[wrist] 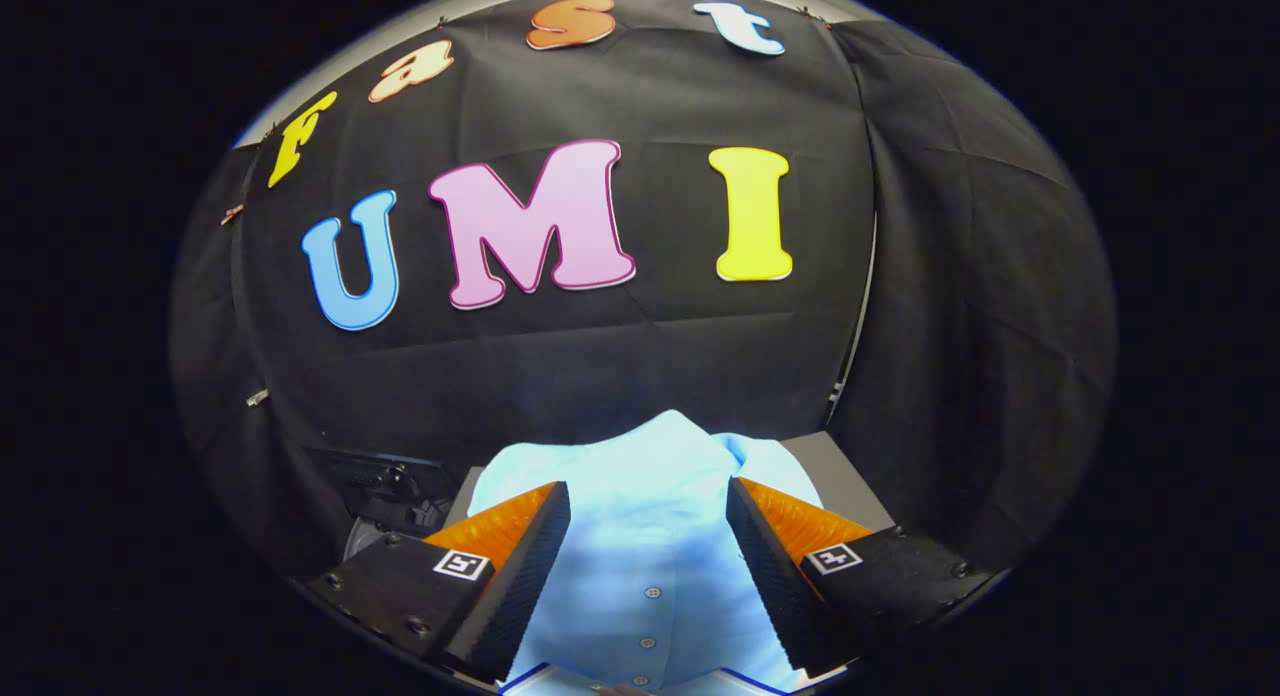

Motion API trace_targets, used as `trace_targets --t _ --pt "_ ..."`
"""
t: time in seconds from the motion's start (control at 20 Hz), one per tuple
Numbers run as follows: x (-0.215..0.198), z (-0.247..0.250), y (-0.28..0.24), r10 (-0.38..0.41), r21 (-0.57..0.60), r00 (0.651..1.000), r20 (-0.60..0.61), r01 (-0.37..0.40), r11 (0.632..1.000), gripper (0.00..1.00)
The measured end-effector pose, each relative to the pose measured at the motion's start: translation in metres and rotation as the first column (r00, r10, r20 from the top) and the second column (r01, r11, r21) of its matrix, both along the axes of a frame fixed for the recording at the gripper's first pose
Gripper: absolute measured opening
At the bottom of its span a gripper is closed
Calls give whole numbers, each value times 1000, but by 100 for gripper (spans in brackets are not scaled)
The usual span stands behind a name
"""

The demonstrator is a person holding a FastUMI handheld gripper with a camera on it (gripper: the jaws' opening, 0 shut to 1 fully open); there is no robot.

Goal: Put the clothes into the washing machine and then close the washing machine lid.

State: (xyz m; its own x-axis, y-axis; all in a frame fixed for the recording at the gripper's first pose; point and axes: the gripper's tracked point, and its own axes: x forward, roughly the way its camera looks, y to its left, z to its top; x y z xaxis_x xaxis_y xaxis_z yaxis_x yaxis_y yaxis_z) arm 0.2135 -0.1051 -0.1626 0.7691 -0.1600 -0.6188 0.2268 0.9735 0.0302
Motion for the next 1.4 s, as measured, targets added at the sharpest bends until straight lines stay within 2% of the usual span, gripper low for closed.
trace_targets --t 0.4,0.8,1.0,1.1,1.2,1.3,1.35,1.4 --pt "4 -44 -6 -16 6 989 -145 17 1000 98" --pt "-3 -75 -12 -47 48 957 -288 63 997 98" --pt "-3 -79 -11 -12 27 949 -316 22 999 93" --pt "-1 -79 -6 18 55 951 -310 0 998 76" --pt "1 -78 -6 -10 98 949 -314 42 994 32" --pt "0 -74 -9 -14 96 953 -303 45 994 31" --pt "-2 -75 -8 -9 95 952 -306 40 995 6" --pt "-2 -76 -8 -4 85 954 -300 31 996 6"
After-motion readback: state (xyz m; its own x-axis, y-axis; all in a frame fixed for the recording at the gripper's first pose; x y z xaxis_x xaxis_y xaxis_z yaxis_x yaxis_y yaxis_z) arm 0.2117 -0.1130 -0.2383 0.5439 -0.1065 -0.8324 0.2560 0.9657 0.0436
